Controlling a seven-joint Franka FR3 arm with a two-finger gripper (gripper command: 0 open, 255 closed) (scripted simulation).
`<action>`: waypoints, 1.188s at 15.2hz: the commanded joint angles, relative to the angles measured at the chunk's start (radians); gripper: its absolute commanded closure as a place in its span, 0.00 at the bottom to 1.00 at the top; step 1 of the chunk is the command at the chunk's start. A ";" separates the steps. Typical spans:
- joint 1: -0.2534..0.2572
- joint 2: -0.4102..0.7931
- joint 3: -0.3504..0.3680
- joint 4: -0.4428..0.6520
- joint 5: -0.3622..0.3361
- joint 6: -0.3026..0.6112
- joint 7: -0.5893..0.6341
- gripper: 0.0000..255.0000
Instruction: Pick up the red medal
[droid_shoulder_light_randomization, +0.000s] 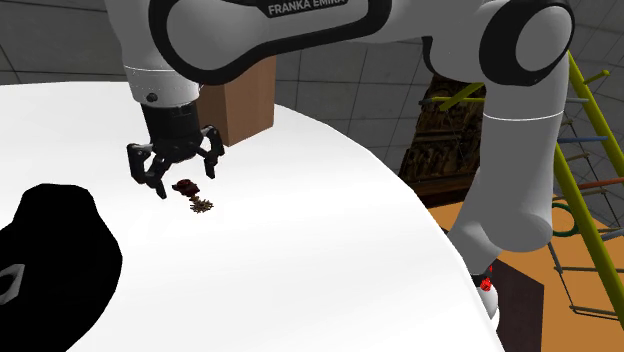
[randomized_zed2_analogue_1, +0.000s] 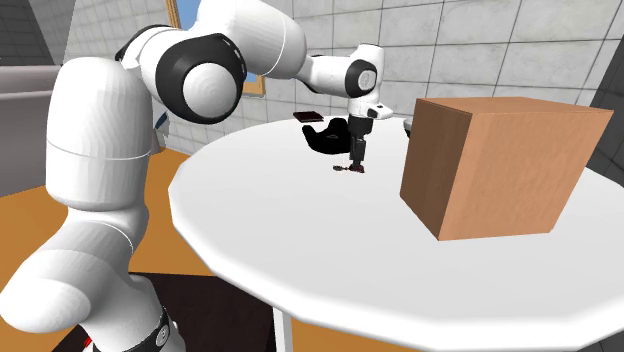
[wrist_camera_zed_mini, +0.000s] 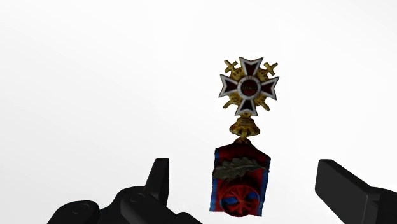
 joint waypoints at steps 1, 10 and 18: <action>0.000 0.002 -0.001 -0.002 -0.001 0.004 0.000 1.00; 0.000 0.000 0.000 -0.004 0.000 0.005 0.000 1.00; 0.009 -0.004 0.004 0.099 0.004 -0.101 -0.002 1.00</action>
